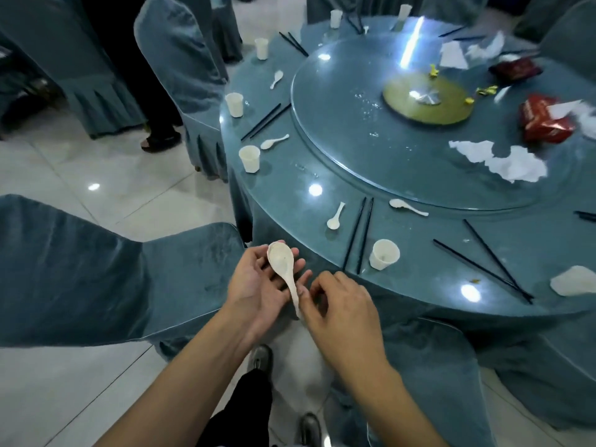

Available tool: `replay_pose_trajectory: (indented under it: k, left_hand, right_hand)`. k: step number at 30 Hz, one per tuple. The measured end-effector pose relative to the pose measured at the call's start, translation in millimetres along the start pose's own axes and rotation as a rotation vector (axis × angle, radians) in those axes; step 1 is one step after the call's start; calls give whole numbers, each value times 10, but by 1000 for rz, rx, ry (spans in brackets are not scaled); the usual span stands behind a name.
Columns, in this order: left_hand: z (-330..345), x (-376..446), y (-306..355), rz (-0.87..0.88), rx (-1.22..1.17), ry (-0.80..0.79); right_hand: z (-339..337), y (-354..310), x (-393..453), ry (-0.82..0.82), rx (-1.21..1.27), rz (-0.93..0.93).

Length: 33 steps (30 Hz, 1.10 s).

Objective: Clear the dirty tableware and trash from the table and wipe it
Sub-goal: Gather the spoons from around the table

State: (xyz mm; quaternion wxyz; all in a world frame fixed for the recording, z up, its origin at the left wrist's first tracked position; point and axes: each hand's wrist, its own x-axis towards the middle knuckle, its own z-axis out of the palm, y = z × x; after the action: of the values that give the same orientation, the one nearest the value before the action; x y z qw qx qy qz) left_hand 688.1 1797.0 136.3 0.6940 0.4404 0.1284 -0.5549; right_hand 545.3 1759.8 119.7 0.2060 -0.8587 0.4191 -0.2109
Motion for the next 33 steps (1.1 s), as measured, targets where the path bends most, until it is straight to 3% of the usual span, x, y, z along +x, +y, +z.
replay_pose_trajectory:
  k: [9, 16, 27, 33]
  left_hand:
    - [416, 833, 487, -153, 203, -85]
    - [828, 1382, 445, -234, 259, -106]
    - [1283, 2082, -10, -218, 215, 8]
    - [1266, 2241, -147, -229, 258, 97]
  right_hand:
    - [199, 455, 967, 89, -247, 66]
    - [179, 1342, 1452, 93, -337, 226]
    - [498, 3162, 2260, -225, -496, 378]
    - [692, 3635, 2474, -240, -551, 399]
